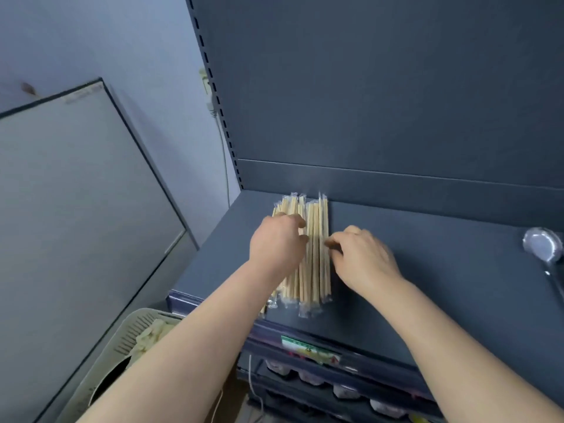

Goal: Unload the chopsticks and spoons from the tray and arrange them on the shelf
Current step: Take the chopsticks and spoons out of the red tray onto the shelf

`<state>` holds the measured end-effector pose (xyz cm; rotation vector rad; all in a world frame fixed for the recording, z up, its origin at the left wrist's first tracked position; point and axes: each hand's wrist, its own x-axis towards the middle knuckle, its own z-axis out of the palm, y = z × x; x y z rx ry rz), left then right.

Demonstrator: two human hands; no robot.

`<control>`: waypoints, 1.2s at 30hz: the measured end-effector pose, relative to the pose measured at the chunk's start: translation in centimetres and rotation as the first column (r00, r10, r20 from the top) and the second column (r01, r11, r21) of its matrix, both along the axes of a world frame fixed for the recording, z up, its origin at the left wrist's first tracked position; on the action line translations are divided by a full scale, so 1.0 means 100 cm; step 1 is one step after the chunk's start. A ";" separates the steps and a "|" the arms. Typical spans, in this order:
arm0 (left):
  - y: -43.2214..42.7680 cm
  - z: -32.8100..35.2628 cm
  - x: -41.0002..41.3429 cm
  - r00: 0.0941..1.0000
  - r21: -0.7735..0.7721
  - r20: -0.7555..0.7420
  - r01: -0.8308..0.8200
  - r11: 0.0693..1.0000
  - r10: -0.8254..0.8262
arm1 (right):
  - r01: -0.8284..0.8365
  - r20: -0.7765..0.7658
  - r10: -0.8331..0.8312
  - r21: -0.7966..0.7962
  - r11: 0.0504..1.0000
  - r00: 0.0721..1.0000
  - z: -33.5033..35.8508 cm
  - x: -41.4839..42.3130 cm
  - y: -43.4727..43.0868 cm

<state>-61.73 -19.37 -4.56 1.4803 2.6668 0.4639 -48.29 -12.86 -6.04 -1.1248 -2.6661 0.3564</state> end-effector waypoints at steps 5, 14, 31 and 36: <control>0.010 -0.003 0.036 0.931 -0.047 -0.164 0.324 0.945 -0.327 | 0.199 0.166 -0.220 0.138 0.970 0.961 0.000 0.051 -0.013; 0.035 -0.006 0.176 0.740 -0.137 -0.139 0.643 0.753 -0.658 | 0.522 0.220 -0.540 0.136 0.842 0.812 0.007 0.212 -0.035; 0.103 0.038 0.554 0.579 0.129 0.008 0.808 0.575 -0.815 | 0.803 -0.014 -0.818 0.200 0.561 0.575 0.050 0.590 -0.018; 0.145 0.044 0.585 0.630 0.098 -0.015 0.773 0.626 -0.776 | 0.808 -0.050 -0.824 0.237 0.540 0.565 0.055 0.628 0.015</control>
